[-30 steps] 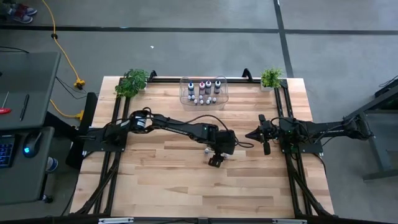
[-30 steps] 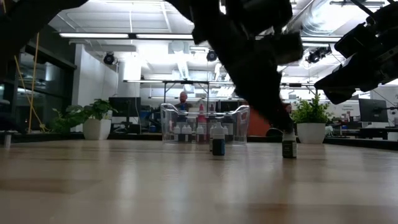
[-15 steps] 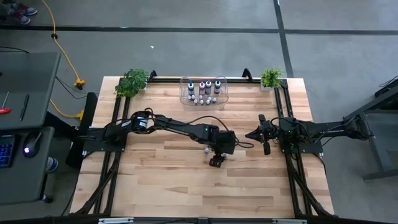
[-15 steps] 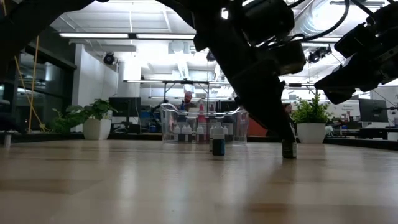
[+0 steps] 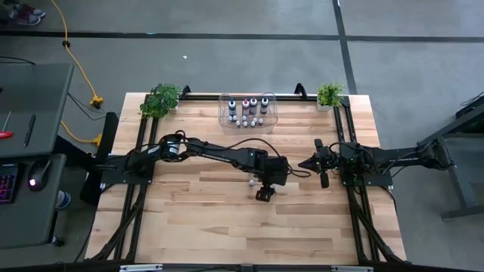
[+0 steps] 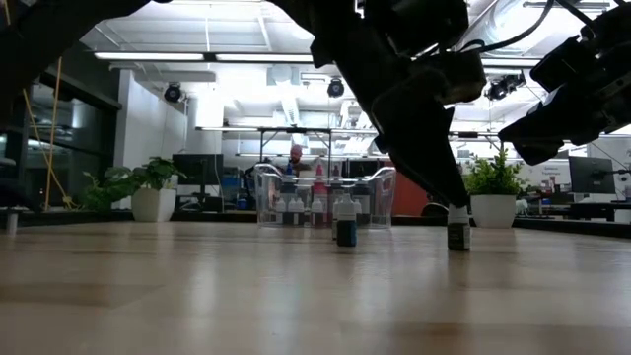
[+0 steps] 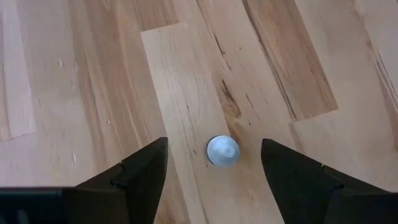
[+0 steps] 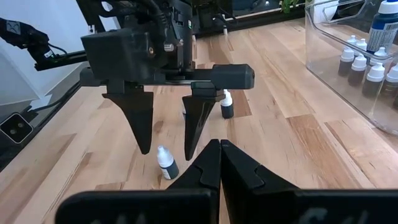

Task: Pick & Place food coloring
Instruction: Put the right small blue food coloring bottle into the transparent bin

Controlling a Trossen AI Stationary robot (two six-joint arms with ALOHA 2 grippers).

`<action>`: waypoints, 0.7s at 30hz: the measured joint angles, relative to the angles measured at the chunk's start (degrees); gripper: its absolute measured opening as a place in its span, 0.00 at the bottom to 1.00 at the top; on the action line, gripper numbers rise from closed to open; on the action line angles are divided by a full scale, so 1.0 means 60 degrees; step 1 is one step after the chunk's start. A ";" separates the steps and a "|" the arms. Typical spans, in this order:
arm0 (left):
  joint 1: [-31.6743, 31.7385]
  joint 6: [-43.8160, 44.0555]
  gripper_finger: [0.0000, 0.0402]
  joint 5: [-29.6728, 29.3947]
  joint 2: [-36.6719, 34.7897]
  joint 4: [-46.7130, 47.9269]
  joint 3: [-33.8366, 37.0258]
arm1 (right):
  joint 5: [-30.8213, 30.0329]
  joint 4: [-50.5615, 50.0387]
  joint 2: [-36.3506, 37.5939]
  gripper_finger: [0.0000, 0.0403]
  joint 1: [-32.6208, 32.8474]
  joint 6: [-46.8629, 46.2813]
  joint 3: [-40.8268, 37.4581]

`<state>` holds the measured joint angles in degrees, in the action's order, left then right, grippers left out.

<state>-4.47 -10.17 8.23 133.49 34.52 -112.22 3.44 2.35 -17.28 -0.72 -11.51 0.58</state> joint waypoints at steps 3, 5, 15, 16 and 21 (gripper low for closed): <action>0.0000 0.0002 0.62 0.0004 0.0000 0.0000 0.0000 | 0.0000 0.0000 0.0000 0.00 -0.0002 0.0000 0.0003; 0.0000 0.0004 0.60 0.0007 0.0000 0.0000 0.0000 | 0.0000 0.0000 0.0000 0.00 0.0001 0.0000 0.0000; -0.0004 0.0064 0.43 0.0029 0.0000 -0.0036 0.0000 | 0.0000 0.0000 0.0000 0.00 -0.0002 -0.0002 0.0002; -0.0004 0.0075 0.42 0.0029 0.0000 -0.0038 0.0000 | 0.0000 0.0000 0.0000 0.00 0.0002 -0.0003 0.0004; -0.0004 0.0251 0.41 0.0029 0.0104 -0.0068 0.0004 | 0.0000 0.0002 0.0000 0.00 0.0001 0.0000 0.0001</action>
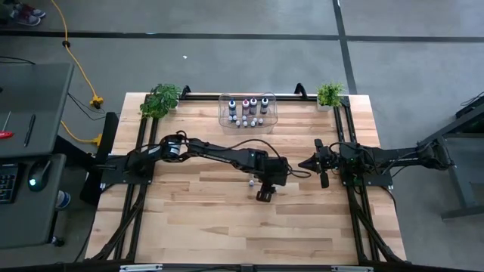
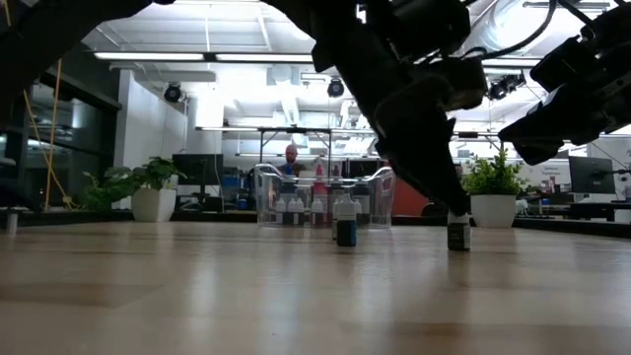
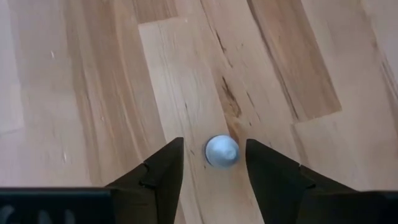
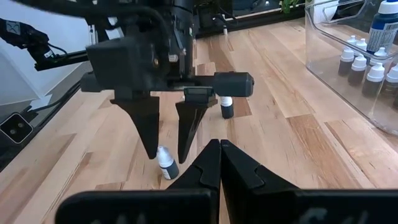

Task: Pick & Place food coloring
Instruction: Put the right small blue food coloring bottle into the transparent bin

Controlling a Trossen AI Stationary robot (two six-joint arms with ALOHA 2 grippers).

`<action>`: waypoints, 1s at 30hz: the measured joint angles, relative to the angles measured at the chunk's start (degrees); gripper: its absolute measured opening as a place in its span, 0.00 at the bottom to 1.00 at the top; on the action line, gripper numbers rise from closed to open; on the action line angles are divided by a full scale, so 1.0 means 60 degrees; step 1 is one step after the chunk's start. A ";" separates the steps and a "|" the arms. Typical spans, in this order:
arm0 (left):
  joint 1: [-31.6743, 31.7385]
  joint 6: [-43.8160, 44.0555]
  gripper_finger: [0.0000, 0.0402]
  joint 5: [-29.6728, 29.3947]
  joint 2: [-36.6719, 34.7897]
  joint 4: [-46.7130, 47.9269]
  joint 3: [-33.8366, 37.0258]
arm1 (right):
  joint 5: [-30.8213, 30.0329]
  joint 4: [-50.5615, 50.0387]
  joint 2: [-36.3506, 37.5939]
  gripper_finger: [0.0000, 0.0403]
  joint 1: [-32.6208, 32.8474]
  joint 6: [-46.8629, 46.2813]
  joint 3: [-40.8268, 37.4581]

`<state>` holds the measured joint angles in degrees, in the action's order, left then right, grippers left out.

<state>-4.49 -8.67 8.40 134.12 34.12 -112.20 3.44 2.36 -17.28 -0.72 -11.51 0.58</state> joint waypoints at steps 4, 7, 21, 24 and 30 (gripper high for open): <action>0.0000 0.0000 0.41 -0.0039 -0.0002 -0.0065 -0.0007 | -0.0003 -0.0002 -0.0004 0.00 -0.0002 0.0000 0.0000; 0.0000 0.0000 0.41 -0.0058 -0.0002 -0.0016 -0.0004 | -0.0001 0.0002 -0.0004 0.00 -0.0003 0.0000 0.0002; 0.0000 0.0000 0.41 -0.0050 -0.0002 0.0060 -0.0004 | 0.0000 0.0002 -0.0004 0.00 -0.0001 -0.0001 0.0000; -0.0004 0.0000 0.41 -0.0047 -0.0002 0.0049 -0.0004 | -0.0002 0.0002 -0.0004 0.00 0.0001 0.0000 0.0001; -0.0031 0.0000 0.41 -0.0069 0.0002 0.0052 -0.0004 | -0.0002 0.0002 -0.0004 0.00 -0.0001 -0.0001 -0.0001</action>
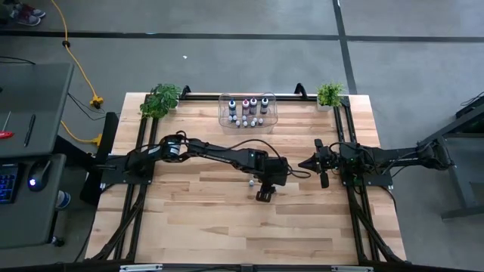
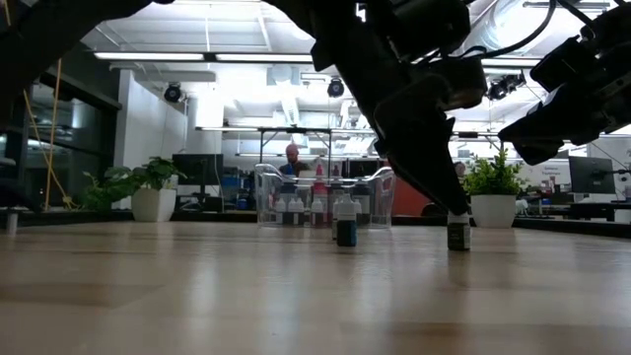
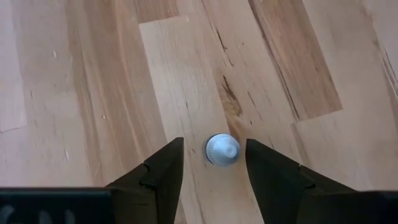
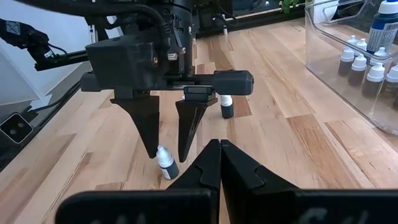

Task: Pick & Place food coloring
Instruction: Put the right small blue food coloring bottle into the transparent bin

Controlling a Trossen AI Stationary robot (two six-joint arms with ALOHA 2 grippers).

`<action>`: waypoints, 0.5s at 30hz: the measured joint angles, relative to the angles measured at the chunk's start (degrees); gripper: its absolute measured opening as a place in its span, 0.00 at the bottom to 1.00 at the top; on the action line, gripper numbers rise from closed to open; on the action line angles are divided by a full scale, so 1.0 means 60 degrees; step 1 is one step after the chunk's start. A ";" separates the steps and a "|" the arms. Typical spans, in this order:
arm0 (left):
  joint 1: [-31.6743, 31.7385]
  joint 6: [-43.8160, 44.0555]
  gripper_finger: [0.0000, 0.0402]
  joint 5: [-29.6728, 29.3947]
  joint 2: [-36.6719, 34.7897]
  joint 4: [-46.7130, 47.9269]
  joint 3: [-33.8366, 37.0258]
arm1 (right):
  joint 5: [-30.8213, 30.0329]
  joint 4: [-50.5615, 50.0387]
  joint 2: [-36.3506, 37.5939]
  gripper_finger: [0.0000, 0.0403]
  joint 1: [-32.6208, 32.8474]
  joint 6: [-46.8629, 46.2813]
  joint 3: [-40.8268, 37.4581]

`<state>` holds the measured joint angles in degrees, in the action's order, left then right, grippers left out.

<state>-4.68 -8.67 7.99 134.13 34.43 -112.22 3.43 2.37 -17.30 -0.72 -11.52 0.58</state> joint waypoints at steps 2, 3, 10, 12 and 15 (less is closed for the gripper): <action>-0.0038 0.0000 0.41 -0.0038 0.0004 0.0001 0.0000 | 0.0001 0.0000 0.0000 0.00 0.0001 0.0000 0.0000; -0.0040 -0.0002 0.41 -0.0089 0.0004 0.0001 0.0000 | 0.0002 0.0000 0.0000 0.00 -0.0001 -0.0002 0.0000; -0.0060 -0.0051 0.41 -0.0237 0.0015 -0.0059 0.0098 | -0.0001 0.0000 0.0000 0.00 0.0001 0.0001 0.0002; -0.0049 -0.0055 0.41 -0.0262 0.0015 -0.0074 0.0098 | 0.0002 0.0000 0.0000 0.00 0.0002 -0.0002 0.0004; -0.0049 -0.0056 0.41 -0.0262 0.0015 -0.0068 0.0098 | -0.0001 0.0000 0.0000 0.00 0.0001 0.0001 0.0003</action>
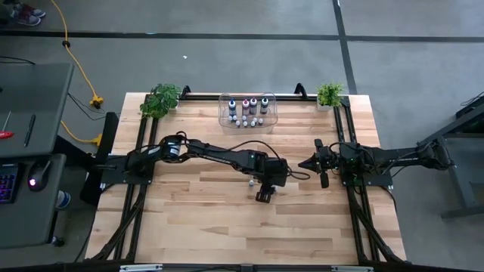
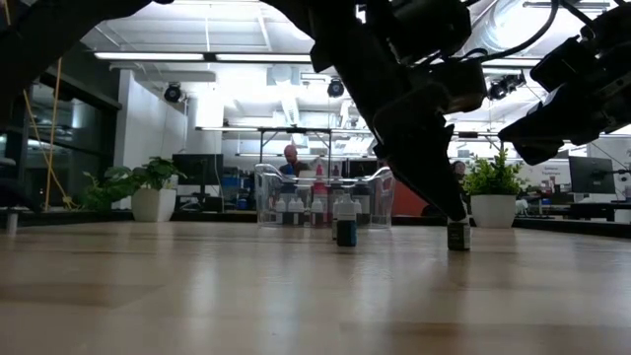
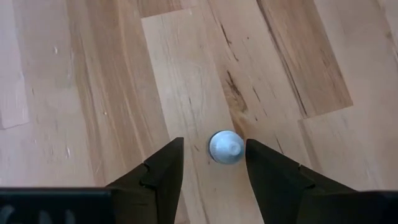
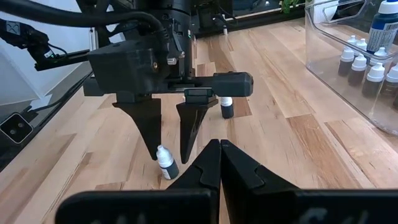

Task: Pick & Place food coloring
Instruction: Put the right small blue food coloring bottle into the transparent bin

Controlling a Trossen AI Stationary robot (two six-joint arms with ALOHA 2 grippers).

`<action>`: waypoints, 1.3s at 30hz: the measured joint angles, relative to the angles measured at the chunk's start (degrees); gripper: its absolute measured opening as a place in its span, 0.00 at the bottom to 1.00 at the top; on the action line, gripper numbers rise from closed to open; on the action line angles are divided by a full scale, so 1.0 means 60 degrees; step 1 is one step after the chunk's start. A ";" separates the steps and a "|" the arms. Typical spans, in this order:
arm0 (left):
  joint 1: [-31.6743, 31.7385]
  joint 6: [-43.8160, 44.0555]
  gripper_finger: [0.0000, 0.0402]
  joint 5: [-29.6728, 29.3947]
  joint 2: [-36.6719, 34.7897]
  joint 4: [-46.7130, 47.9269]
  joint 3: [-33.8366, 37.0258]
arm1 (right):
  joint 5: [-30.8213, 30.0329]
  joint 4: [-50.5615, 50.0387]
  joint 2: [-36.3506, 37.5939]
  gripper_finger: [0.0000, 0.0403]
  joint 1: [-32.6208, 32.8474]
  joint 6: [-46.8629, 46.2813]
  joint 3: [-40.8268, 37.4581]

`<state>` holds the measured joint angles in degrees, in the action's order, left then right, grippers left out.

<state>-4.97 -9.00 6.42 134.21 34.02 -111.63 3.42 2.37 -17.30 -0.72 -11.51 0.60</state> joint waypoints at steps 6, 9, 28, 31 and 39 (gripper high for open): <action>0.0000 -0.0024 0.41 0.0003 0.0000 -0.0004 0.0000 | 0.0000 0.0000 0.0000 0.00 0.0002 0.0001 -0.0003; 0.0000 -0.0024 0.41 0.0048 0.0000 -0.0004 0.0000 | 0.0000 0.0000 0.0000 0.00 0.0000 -0.0002 -0.0003; 0.0000 0.0052 0.41 0.0131 0.0113 -0.0094 0.0000 | 0.0003 0.0000 0.0000 0.00 0.0002 0.0001 -0.0001; 0.0000 0.0056 0.41 0.0135 0.0112 -0.0236 0.0000 | 0.0000 0.0000 0.0000 0.00 0.0001 -0.0002 -0.0003; 0.0000 0.0063 0.41 0.0138 0.0109 -0.0226 0.0000 | 0.0000 -0.0002 0.0000 0.00 0.0002 0.0001 -0.0001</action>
<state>-4.97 -8.62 7.25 134.87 32.67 -111.63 3.42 2.36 -17.30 -0.71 -11.51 0.59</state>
